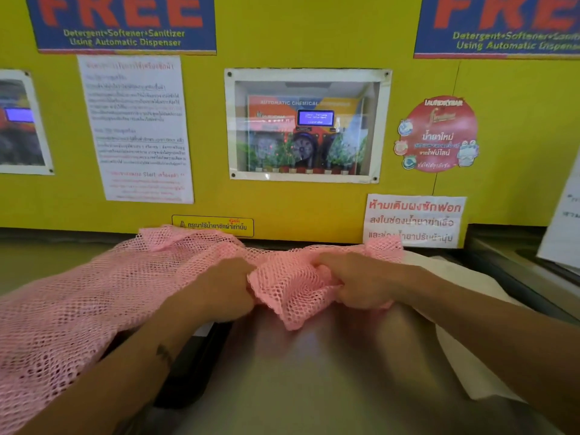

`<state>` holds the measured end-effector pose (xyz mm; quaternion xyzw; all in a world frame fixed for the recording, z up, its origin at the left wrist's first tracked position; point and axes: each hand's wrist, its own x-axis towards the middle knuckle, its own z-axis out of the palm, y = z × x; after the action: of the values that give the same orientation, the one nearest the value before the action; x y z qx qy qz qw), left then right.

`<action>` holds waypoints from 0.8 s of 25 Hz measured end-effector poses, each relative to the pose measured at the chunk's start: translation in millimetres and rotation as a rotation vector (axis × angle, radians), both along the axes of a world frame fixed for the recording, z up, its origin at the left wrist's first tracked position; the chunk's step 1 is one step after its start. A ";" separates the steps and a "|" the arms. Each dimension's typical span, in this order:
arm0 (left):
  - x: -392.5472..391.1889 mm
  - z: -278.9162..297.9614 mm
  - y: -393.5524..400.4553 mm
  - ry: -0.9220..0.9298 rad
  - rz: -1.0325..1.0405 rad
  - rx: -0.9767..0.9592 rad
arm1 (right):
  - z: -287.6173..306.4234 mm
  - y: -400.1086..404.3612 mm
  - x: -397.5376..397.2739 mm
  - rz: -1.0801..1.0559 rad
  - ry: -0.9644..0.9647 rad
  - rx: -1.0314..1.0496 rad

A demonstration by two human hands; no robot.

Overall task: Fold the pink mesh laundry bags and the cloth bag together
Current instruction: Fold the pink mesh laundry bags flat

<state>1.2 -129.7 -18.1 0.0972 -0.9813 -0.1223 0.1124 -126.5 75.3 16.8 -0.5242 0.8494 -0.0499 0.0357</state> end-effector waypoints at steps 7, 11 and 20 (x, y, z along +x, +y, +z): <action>47.3 65.6 -29.7 0.379 0.475 -0.102 | 59.9 96.0 -46.3 -0.069 -0.254 0.063; 61.2 82.0 -23.6 0.473 0.439 0.026 | 64.9 128.6 -66.8 -0.202 -0.254 -0.185; 45.6 31.5 61.7 -0.395 -0.075 -0.056 | 13.8 74.3 50.0 -0.015 -0.100 0.440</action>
<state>46.8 -68.0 13.4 0.0797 -0.9902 -0.0778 -0.0844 -76.5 149.5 30.6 -0.4942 0.8409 0.1106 0.1909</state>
